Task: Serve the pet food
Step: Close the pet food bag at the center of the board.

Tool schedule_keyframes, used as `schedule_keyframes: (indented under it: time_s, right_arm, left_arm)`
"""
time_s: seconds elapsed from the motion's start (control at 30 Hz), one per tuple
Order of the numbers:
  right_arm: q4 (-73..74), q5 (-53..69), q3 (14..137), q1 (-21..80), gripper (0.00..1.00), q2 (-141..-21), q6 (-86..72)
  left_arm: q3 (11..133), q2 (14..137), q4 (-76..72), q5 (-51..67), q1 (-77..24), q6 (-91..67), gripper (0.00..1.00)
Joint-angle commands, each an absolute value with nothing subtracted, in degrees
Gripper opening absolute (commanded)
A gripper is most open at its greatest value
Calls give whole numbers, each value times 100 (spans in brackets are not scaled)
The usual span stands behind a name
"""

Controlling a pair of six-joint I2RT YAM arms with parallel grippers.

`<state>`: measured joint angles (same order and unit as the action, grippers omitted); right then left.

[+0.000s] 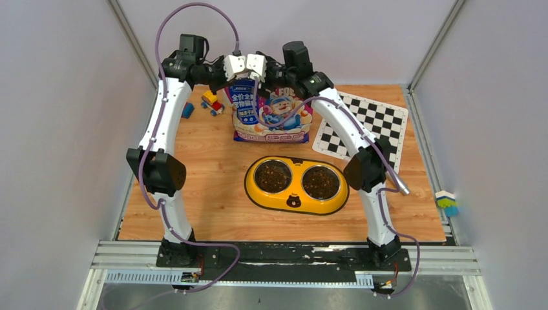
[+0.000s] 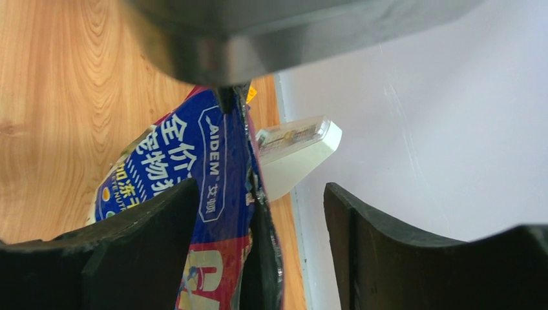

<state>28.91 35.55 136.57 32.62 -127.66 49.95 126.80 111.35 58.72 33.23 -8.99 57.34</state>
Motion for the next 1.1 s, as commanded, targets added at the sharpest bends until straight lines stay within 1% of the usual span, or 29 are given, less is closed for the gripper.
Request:
schedule_keyframes:
  time_s: [0.0,0.1,0.13,0.17,0.33,0.4,0.5,0.63,0.67,0.77,0.9,0.93,0.97,1.07]
  right_arm:
    - [2459,3271,13821,3548,70,-12884,5144]
    - [2280,3048,13734,3627,66,-12906,5180]
    - [2235,2992,13713,3643,64,-12915,5189]
    - [2187,2917,13695,3671,60,-12926,5206]
    - [2136,2795,13676,3759,50,-12972,5278]
    - [2144,2761,13654,3781,51,-12977,5276]
    - [2267,2839,13629,3807,56,-12968,5276]
    - [2313,2796,13568,3841,52,-12993,5313]
    - [2312,2755,13582,3841,48,-13009,5309]
    - [2242,2555,13638,3845,26,-13059,5291]
    - [2143,2327,13586,3849,9,-13061,5265]
    - [2127,2282,13573,3850,4,-13059,5246]
    - [2097,2199,13550,3850,0,-13053,5210]
    - [1936,1836,13447,3850,0,-13005,5062]
  left_arm:
    - [12778,11023,5783,3356,-802,5725,0]
    - [12796,10952,5776,3385,-767,5636,0]
    - [12799,10910,5762,3417,-759,5622,0]
    - [12793,10895,5755,3431,-757,5593,0]
    - [12772,10785,5622,3464,-747,5446,0]
    - [12766,10770,5547,3467,-747,5324,0]
    - [12739,10738,5385,3460,-747,5159,0]
    - [12735,10703,5227,3519,-741,5018,0]
    - [12735,10695,5219,3535,-739,4999,0]
    - [12743,10673,5234,3570,-739,4989,0]
    - [12743,10634,5238,3608,-742,4944,0]
    - [12744,10635,5243,3609,-740,4927,0]
    - [12744,10617,5242,3602,-741,4925,0]
    - [12740,10590,5226,3575,-737,4877,0]
